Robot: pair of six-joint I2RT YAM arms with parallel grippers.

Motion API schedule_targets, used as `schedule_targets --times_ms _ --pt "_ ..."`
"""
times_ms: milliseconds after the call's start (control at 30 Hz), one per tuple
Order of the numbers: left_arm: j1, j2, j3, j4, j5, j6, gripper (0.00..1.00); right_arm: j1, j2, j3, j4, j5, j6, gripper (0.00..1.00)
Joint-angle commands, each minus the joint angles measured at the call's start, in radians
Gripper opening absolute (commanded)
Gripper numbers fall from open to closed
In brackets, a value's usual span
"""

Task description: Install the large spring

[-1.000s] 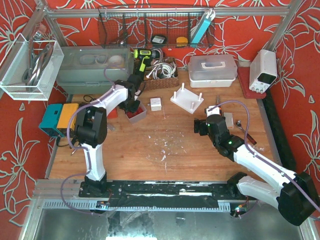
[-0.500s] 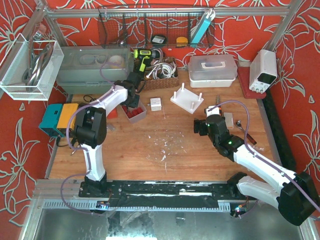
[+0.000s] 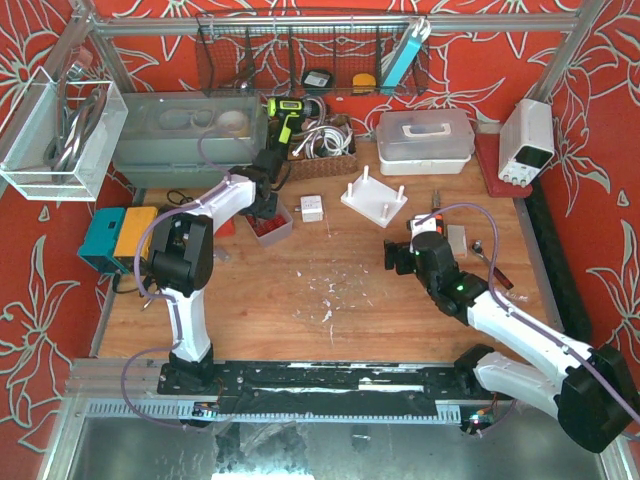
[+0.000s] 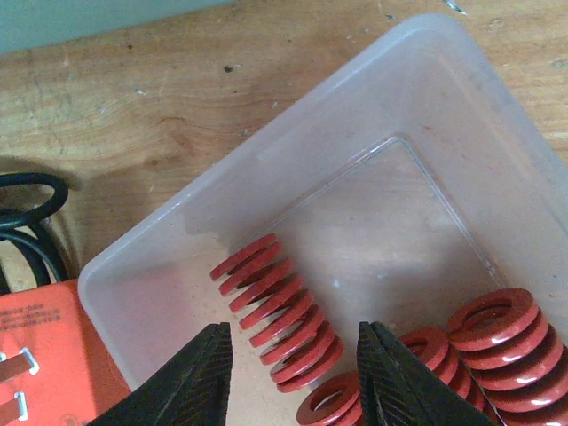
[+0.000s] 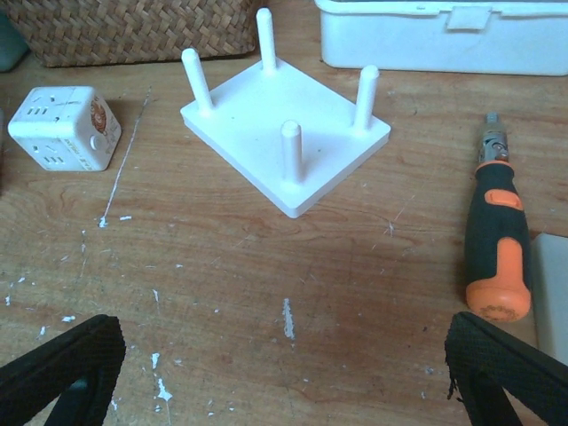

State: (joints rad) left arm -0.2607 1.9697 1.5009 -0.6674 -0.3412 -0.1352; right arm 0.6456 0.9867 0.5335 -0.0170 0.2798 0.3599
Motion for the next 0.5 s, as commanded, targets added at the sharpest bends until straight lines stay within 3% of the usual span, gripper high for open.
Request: schedule_targets --times_ms 0,467 --pt "0.008 0.007 0.002 -0.017 -0.054 -0.078 0.43 0.006 0.008 -0.005 0.014 -0.025 0.026 0.99" --pt "0.008 0.123 0.018 0.013 -0.031 -0.255 0.41 0.02 0.006 -0.01 0.017 -0.017 0.025 0.99"
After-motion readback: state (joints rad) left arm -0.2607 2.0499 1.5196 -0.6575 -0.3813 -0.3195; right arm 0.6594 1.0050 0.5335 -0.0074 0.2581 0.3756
